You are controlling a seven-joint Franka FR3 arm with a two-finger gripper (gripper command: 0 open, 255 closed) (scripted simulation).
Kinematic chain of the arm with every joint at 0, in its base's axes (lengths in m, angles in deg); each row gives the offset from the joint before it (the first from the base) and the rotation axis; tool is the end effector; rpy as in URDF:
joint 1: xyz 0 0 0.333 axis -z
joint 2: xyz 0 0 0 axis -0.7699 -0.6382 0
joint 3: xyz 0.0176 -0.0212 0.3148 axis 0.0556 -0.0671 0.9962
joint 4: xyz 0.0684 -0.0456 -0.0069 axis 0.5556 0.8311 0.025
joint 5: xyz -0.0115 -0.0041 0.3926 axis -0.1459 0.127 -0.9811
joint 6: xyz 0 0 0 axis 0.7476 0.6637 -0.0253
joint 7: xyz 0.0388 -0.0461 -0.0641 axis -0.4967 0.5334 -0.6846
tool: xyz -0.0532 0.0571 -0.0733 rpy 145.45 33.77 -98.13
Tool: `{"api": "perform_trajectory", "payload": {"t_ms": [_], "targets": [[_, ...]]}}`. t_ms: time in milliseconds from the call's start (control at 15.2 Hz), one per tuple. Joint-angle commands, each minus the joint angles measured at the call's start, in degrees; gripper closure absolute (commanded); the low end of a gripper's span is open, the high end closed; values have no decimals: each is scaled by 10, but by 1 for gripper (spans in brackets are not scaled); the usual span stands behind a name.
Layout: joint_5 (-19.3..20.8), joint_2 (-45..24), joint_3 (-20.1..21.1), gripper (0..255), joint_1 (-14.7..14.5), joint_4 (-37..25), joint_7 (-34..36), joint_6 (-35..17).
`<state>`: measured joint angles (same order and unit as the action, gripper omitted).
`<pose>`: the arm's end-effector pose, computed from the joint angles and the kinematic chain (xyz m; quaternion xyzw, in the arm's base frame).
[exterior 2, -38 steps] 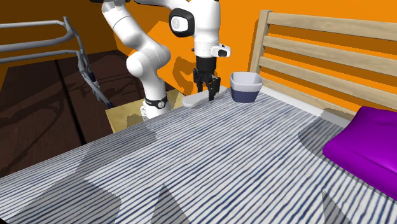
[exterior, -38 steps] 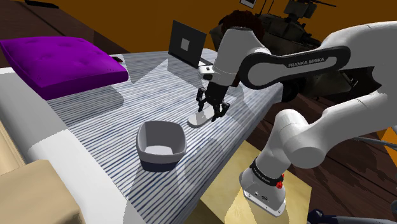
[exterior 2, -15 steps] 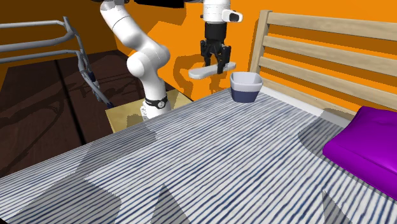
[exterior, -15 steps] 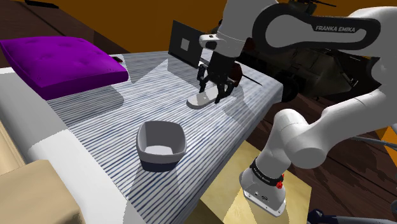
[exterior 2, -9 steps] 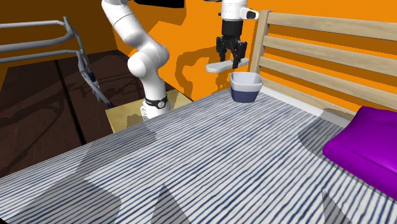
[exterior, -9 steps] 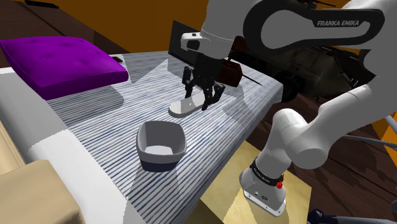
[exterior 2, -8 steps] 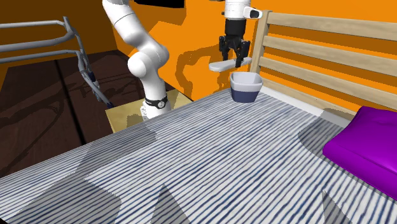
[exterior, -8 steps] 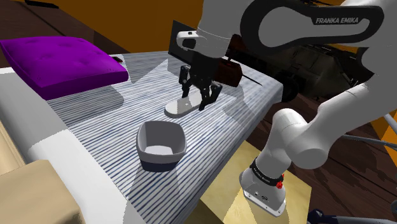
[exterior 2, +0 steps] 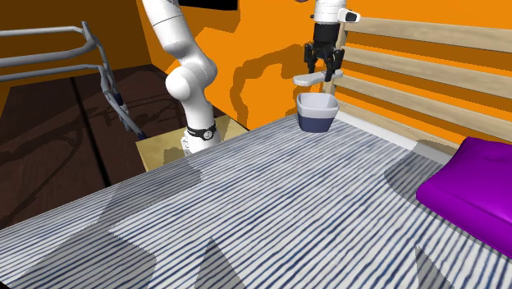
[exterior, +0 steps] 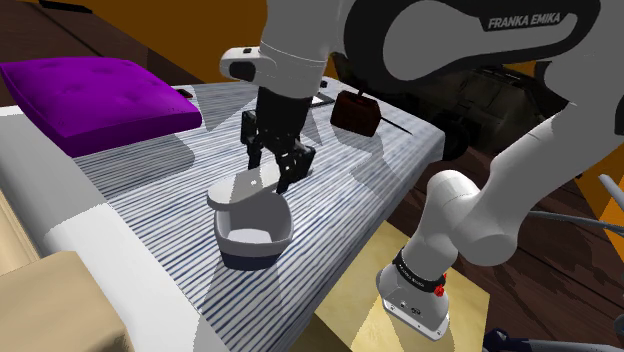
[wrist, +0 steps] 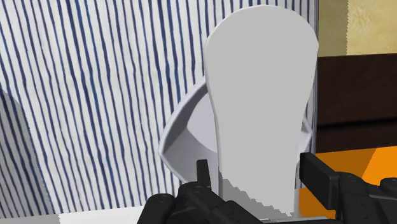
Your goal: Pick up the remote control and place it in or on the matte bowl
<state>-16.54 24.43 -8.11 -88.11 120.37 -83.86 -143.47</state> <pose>0.3081 0.3331 0.5155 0.7016 0.7125 0.0031 0.0111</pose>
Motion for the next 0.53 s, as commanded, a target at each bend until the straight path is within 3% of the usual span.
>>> {"api": "perform_trajectory", "payload": {"t_ms": [0, 462], "targets": [[0, -13, 5, 255, -2, 0, 8, -13], [0, -24, 8, 255, -3, 44, 9, -68]]}}
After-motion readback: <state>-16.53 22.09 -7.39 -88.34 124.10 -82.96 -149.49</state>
